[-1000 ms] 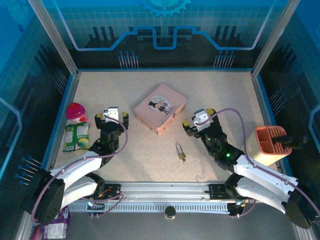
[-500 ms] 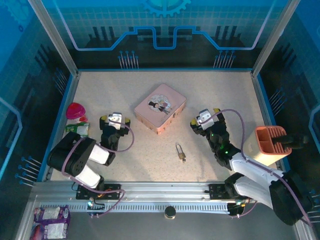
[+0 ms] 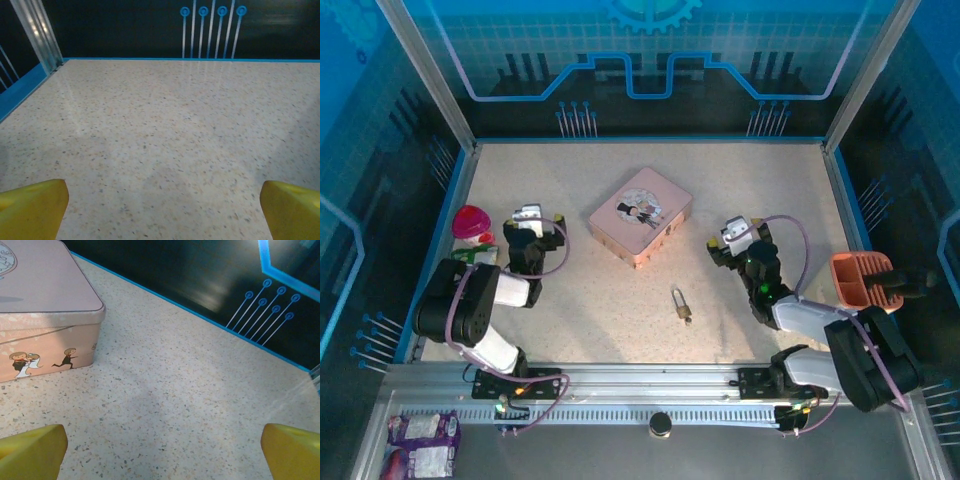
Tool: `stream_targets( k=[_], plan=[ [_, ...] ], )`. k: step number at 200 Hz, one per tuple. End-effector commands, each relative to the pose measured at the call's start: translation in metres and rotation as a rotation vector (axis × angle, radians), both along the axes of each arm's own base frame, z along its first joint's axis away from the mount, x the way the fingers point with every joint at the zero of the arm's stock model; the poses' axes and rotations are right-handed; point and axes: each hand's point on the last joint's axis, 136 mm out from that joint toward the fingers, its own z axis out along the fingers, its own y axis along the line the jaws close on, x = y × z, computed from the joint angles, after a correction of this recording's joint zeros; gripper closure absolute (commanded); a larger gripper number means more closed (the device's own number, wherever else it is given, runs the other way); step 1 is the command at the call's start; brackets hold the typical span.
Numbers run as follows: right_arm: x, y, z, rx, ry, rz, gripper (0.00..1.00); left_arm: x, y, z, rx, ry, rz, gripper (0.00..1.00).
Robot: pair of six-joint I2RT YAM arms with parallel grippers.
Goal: Unlock the padlock with the key
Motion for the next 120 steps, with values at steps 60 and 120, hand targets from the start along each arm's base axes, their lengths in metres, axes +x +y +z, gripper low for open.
stream_targets(
  k=[60,120],
  plan=[
    [0.032,-0.028,-0.01,0.208,-0.006,-0.025,0.0,-0.002,-0.002,-0.008,-0.049,0.042,-0.01,0.01],
    [0.051,-0.048,-0.031,0.285,0.101,-0.094,0.0,-0.001,-0.002,-0.008,-0.049,0.04,-0.011,0.01]
  ],
)
